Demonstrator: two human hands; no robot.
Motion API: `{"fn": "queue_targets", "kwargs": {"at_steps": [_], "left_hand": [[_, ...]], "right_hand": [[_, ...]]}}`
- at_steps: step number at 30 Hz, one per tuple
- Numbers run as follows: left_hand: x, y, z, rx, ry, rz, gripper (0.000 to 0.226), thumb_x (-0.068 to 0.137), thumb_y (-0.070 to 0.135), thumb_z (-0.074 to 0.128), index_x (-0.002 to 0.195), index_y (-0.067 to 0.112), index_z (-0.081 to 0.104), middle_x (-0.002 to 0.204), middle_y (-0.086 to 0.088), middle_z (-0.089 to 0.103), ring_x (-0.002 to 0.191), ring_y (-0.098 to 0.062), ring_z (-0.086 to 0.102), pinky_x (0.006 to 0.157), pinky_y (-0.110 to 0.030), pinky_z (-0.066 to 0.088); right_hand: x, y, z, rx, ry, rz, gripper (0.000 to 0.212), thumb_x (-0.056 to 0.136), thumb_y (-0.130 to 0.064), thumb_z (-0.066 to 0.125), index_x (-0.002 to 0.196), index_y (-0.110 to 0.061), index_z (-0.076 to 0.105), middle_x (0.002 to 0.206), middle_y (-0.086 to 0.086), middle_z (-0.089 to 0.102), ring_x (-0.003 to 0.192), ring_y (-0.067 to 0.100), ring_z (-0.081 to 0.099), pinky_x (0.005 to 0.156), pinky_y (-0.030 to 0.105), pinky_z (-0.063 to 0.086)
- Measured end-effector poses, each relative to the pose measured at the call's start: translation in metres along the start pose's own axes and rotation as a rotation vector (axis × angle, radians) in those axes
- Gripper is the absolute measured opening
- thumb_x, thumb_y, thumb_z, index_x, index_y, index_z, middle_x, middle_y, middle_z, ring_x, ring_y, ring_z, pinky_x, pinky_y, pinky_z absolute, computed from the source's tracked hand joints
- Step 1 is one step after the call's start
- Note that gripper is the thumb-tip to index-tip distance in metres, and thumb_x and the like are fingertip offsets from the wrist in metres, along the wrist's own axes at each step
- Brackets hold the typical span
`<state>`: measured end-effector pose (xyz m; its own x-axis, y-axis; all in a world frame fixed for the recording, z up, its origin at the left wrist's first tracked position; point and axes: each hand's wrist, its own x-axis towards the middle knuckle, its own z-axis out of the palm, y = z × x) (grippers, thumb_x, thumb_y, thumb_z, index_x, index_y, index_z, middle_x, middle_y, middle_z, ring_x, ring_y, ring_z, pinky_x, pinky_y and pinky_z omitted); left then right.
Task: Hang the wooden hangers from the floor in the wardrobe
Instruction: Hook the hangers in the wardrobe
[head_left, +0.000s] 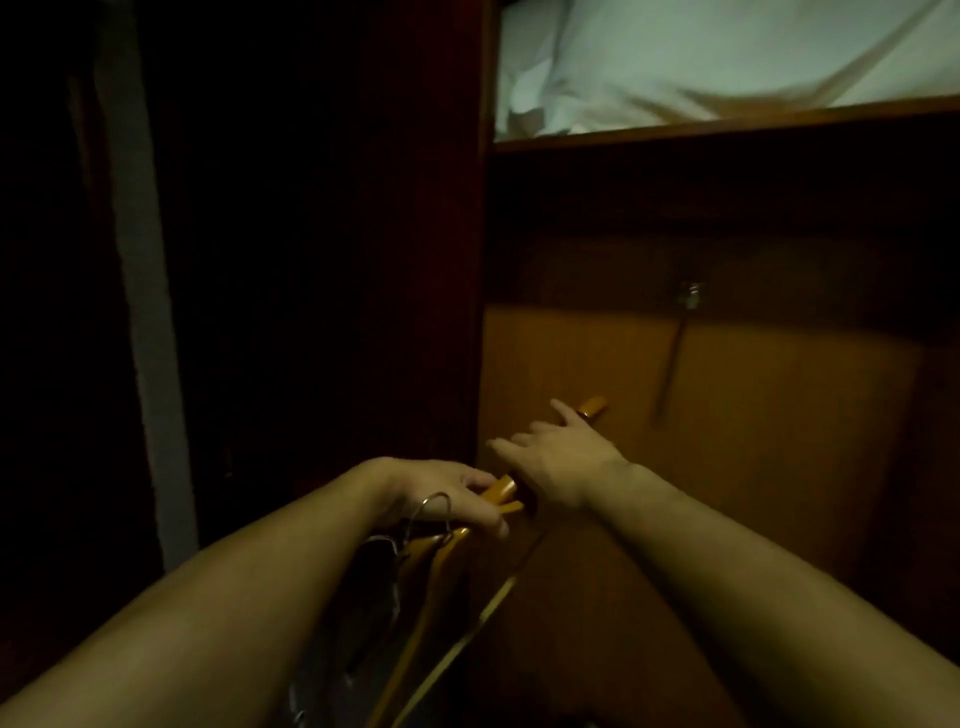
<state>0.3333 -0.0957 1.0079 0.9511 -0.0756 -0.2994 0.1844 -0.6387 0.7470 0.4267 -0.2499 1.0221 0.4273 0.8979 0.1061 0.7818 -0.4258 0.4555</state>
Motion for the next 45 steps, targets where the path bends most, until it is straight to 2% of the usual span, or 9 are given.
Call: {"fn": "queue_targets", "kwargs": {"at_steps": [4,11,16,19,24,30,34,39,45], "left_hand": [[0.038,0.052,0.013,0.1,-0.089,0.031,0.017,0.09,0.01,0.067,0.098,0.022,0.058,0.075,0.01,0.065,0.063,0.0,0.065,0.063,-0.019,0.051],[0.081,0.108,-0.005,-0.001,-0.106,0.11,0.05,0.094,0.053,0.054,0.124,0.013,0.063,0.088,0.001,0.067,0.082,-0.014,0.065,0.074,-0.032,0.05],[0.113,0.081,-0.022,-0.386,0.504,0.16,0.041,0.102,0.041,0.044,0.099,0.01,0.07,0.076,-0.005,0.066,0.065,-0.016,0.058,0.064,-0.03,0.044],[0.135,0.058,-0.003,-0.065,0.926,0.262,0.015,0.099,0.029,0.053,0.089,0.024,0.063,0.087,0.003,0.063,0.074,-0.013,0.06,0.067,-0.031,0.047],[0.163,0.074,0.051,0.652,0.951,0.327,0.051,0.084,0.064,0.06,0.125,0.036,0.047,0.118,0.016,0.048,0.106,-0.002,0.05,0.088,-0.019,0.045],[0.198,0.098,0.051,0.608,1.152,0.305,0.038,0.089,0.042,0.064,0.121,0.025,0.053,0.106,0.01,0.053,0.093,-0.007,0.055,0.076,-0.02,0.044],[0.203,0.114,0.048,0.581,1.128,0.266,0.027,0.094,0.043,0.058,0.104,0.032,0.035,0.092,0.016,0.045,0.077,-0.003,0.047,0.065,-0.018,0.034],[0.214,0.121,0.035,0.556,1.089,0.245,0.028,0.094,0.042,0.057,0.095,0.032,0.031,0.084,0.015,0.046,0.072,-0.004,0.049,0.062,-0.021,0.035],[0.242,0.121,0.01,0.506,1.111,0.299,0.022,0.093,0.038,0.056,0.09,0.031,0.035,0.073,0.015,0.042,0.065,-0.004,0.048,0.062,-0.023,0.041]], "right_hand": [[-0.035,0.044,-0.002,-0.059,-0.035,0.041,0.03,0.087,-0.042,0.066,0.11,-0.027,0.055,0.099,0.0,0.067,0.094,0.025,0.066,0.093,0.045,0.05],[-0.086,0.134,0.021,0.167,-0.073,0.271,0.017,0.087,-0.043,0.06,0.079,-0.029,0.054,0.079,-0.006,0.06,0.075,0.017,0.06,0.075,0.04,0.058],[-0.108,0.189,0.048,0.502,-0.11,0.488,0.01,0.087,-0.036,0.066,0.082,-0.029,0.06,0.081,-0.005,0.061,0.071,0.012,0.059,0.061,0.027,0.048],[-0.105,0.216,0.065,0.678,-0.12,0.583,0.015,0.088,-0.032,0.067,0.079,-0.023,0.058,0.077,-0.003,0.057,0.067,0.012,0.055,0.064,0.026,0.047],[-0.084,0.239,0.083,0.925,-0.093,0.632,0.019,0.084,-0.029,0.071,0.074,-0.021,0.057,0.071,-0.003,0.054,0.061,0.011,0.049,0.06,0.025,0.043],[-0.069,0.251,0.094,1.085,-0.098,0.568,0.011,0.086,-0.026,0.071,0.086,-0.019,0.061,0.072,-0.004,0.052,0.052,0.006,0.044,0.047,0.019,0.037],[-0.073,0.258,0.096,1.191,-0.165,0.531,0.04,0.08,-0.054,0.074,0.092,-0.018,0.061,0.074,-0.005,0.05,0.06,0.007,0.044,0.056,0.021,0.036],[-0.078,0.276,0.095,1.311,-0.152,0.645,0.075,0.068,-0.089,0.033,0.099,-0.029,0.066,0.1,-0.003,0.064,0.092,0.016,0.062,0.081,0.034,0.048],[-0.069,0.298,0.094,1.114,0.047,0.792,0.092,0.044,-0.093,0.059,0.089,-0.013,0.068,0.09,0.001,0.071,0.083,0.019,0.069,0.078,0.034,0.058]]}}
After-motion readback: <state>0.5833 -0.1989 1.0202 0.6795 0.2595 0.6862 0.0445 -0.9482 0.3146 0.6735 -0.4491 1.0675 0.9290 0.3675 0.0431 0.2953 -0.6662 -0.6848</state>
